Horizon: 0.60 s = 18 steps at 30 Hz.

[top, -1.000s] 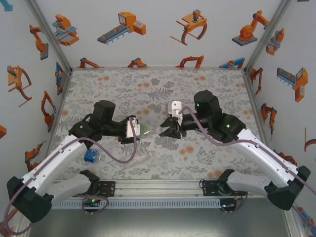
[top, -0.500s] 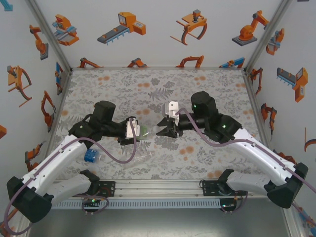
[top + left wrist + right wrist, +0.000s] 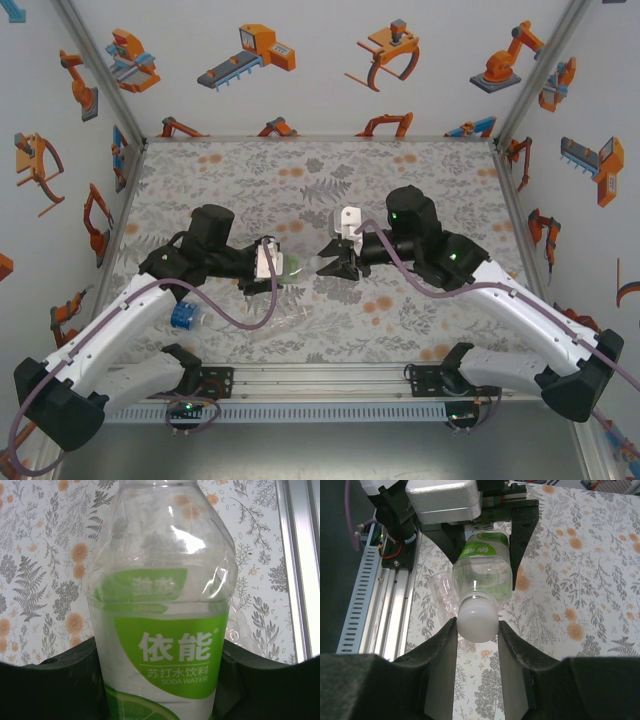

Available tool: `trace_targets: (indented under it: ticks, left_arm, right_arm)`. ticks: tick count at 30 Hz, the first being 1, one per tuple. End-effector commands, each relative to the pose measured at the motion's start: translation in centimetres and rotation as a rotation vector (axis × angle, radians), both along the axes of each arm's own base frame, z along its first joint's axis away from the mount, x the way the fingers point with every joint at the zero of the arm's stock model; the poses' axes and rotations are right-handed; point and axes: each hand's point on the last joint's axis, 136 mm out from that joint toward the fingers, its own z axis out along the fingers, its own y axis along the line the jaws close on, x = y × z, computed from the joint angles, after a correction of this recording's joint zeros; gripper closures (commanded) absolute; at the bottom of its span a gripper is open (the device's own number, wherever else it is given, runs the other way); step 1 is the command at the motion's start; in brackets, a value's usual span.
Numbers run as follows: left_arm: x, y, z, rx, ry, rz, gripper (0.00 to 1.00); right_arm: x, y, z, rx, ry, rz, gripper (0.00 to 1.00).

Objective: Screw on the bottle caps

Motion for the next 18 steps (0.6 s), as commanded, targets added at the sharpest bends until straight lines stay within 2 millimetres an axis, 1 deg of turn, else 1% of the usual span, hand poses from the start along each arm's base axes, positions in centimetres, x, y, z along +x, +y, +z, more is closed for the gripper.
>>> trace_targets:
  ticks: [1,4,7,12,14,18]
  left_arm:
    - [-0.3,-0.7,1.9,-0.081,-0.009,-0.023,1.00]
    - [-0.1,-0.7,2.1,-0.089,-0.002,-0.017,1.00]
    - [-0.1,-0.7,2.2,-0.094,0.003,-0.016,1.00]
    - [-0.2,-0.8,2.5,-0.102,0.026,-0.021,1.00]
    - [-0.4,-0.9,2.3,-0.097,0.026,-0.038,1.00]
    - [-1.0,-0.7,1.7,-0.077,0.013,-0.070,1.00]
  right_arm:
    - [-1.0,0.1,-0.9,-0.020,0.016,0.041,1.00]
    - [-1.1,0.1,-1.0,-0.026,0.024,0.053,1.00]
    - [-0.8,0.1,-1.2,-0.031,0.014,0.034,1.00]
    - [-0.9,0.5,-0.9,-0.027,-0.002,0.035,1.00]
    - [-0.7,0.7,-1.0,-0.028,-0.015,0.017,1.00]
    - [0.6,0.8,-0.5,-0.010,-0.070,-0.059,1.00]
